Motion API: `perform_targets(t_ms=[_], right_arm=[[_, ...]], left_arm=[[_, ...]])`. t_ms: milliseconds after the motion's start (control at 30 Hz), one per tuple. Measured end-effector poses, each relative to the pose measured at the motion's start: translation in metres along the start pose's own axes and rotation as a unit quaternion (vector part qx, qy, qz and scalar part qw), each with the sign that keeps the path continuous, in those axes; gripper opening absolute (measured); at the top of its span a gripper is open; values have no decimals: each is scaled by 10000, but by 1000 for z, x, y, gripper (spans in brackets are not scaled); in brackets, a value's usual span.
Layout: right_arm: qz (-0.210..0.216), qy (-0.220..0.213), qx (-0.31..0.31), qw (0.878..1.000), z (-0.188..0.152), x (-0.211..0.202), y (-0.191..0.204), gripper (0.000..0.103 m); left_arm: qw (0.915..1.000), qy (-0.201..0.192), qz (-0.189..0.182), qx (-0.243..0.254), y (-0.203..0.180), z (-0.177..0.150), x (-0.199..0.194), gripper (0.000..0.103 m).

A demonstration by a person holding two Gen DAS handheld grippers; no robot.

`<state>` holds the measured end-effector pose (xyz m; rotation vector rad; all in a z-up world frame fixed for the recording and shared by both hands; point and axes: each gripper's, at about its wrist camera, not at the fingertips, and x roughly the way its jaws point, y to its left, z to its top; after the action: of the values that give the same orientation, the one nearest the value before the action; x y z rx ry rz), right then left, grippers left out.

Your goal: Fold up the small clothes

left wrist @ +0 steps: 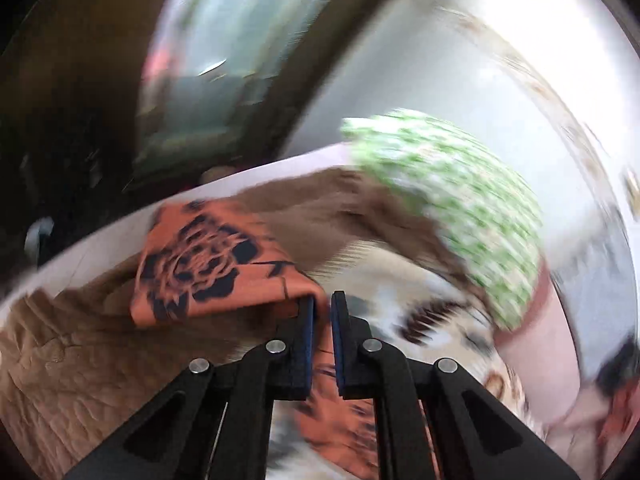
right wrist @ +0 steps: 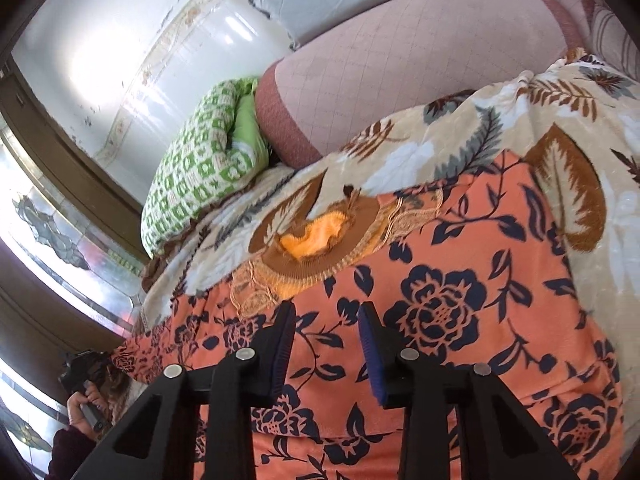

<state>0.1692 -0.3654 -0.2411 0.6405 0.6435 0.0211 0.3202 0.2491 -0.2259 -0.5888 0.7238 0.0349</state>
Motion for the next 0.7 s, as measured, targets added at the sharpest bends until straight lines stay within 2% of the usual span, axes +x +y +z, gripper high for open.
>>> perform_targets(t_ms=[67,133,200,267,300,367,400,433,500,567,600,667,700], right_arm=[[40,-74,88,9999,4,-7,-4,35],[78,-127,192,9997,7,-13,-9,35],[95,-209,275,9994,10,-22,-14,35],[101,-290,326,9990,13,-31,-20,35],[96,-318,350,9988,14,-36,-24,35],[58,-319,359,9988,17,-43,-31,35],[5,-329,359,9988,18,-47,-35,35],[-55,-328,370,9988,18,-50,-39,35],[-60,-212,503,9985,21,-51,-49,36],[73,-100,760,9970,23,-51,-59,37],[147,-66,844,9963,23,-51,-63,37],[272,4,904,9955,22,-49,-63,38],[272,33,870,9958,21,-47,-61,38]], left_arm=[[9984,43,-89,562,-47,-7,-11,8],[9929,136,-310,1143,-100,-23,-23,8],[9831,241,-542,1731,-152,-45,-33,8],[9693,365,-529,2374,-201,-68,-40,8],[9645,419,-581,2543,-219,-78,-44,8],[9633,464,-624,2569,-233,-91,-52,8],[9647,504,-565,2522,-229,-95,-55,18],[9674,607,-475,2413,-216,-98,-56,41],[9788,758,-207,1893,-177,-95,-52,65],[9900,871,184,1092,-114,-87,-53,67],[9923,925,326,751,-85,-83,-55,67],[9939,977,503,-15,-22,-73,-54,68],[9921,993,581,-496,14,-66,-52,68]])
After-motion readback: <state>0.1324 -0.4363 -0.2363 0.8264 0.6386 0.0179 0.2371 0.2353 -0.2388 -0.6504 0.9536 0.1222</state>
